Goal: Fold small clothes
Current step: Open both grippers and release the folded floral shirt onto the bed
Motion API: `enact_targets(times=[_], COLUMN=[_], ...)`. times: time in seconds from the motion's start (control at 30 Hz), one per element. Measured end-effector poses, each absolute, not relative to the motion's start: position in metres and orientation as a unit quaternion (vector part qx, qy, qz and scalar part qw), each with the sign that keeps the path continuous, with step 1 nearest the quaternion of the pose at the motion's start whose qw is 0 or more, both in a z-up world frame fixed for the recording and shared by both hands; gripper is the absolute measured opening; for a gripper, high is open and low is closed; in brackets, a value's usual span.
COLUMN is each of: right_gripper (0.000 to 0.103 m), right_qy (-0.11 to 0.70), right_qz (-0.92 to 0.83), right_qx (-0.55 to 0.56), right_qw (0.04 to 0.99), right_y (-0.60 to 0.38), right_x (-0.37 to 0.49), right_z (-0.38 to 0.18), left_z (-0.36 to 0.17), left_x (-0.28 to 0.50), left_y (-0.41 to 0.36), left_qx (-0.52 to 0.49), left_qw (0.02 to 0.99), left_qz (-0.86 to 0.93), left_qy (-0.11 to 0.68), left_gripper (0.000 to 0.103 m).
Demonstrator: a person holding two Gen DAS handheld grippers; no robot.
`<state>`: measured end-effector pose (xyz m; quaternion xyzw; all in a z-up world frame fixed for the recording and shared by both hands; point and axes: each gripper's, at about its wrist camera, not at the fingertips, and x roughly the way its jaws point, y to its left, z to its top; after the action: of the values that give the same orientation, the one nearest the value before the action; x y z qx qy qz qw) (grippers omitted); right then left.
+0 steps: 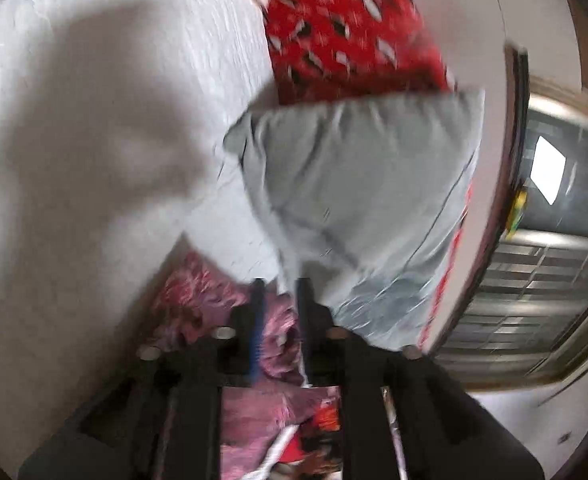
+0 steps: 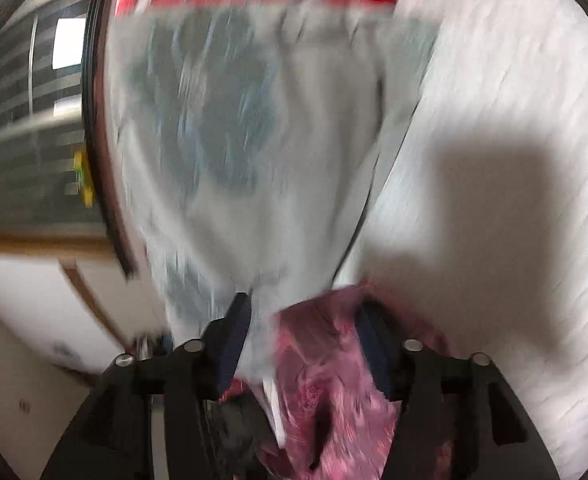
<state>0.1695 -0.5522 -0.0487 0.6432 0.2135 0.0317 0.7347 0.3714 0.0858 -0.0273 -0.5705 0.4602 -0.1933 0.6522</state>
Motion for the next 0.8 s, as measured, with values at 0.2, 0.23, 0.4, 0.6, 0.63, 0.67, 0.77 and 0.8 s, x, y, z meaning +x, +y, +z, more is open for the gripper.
enact_targets(times=[0.2,0.23,0.4,0.6,0.63,0.67,0.77,0.8], right_gripper=[0.056,0.057,0.057,0.056,0.056,0.056,0.057,0.058], right_qy=[0.297,0.313,0.345,0.342,0.316,0.296,0.268,0.276], right_qz=[0.063,0.078,0.107,0.099,0.099,0.096,0.056,0.039], right_qx=[0.506,0.492,0.482,0.509,0.521,0.521,0.491,0.476], right_qw=[0.807,0.809,0.799,0.784,0.787,0.795,0.827,0.834], right_y=[-0.524,-0.513,-0.475,-0.452,-0.456,-0.460,-0.484,-0.492], right_x=[0.155,0.157,0.189,0.234,0.237,0.236,0.220,0.214], right_z=[-0.033,-0.034,-0.044,-0.050,-0.042,-0.035,-0.014,-0.012], left_z=[-0.008,-0.010,-0.035,-0.034,-0.024,-0.018,-0.002,-0.001], left_x=[0.333,0.323,0.296,0.368,0.385,0.392,0.395,0.392], left_y=[0.062,0.051,-0.013,-0.040,-0.030,-0.021,0.015,0.023], left_qx=[-0.441,-0.417,-0.314,-0.338,-0.372,-0.399,-0.450,-0.444], left_qw=[0.704,0.703,0.683,0.714,0.722,0.722,0.727,0.730], left_qz=[-0.276,-0.303,-0.370,-0.269,-0.243,-0.234,-0.204,-0.203], left_qy=[0.482,0.490,0.547,0.551,0.531,0.515,0.477,0.478], left_gripper=[0.051,0.052,0.052,0.032,0.031,0.031,0.034,0.038])
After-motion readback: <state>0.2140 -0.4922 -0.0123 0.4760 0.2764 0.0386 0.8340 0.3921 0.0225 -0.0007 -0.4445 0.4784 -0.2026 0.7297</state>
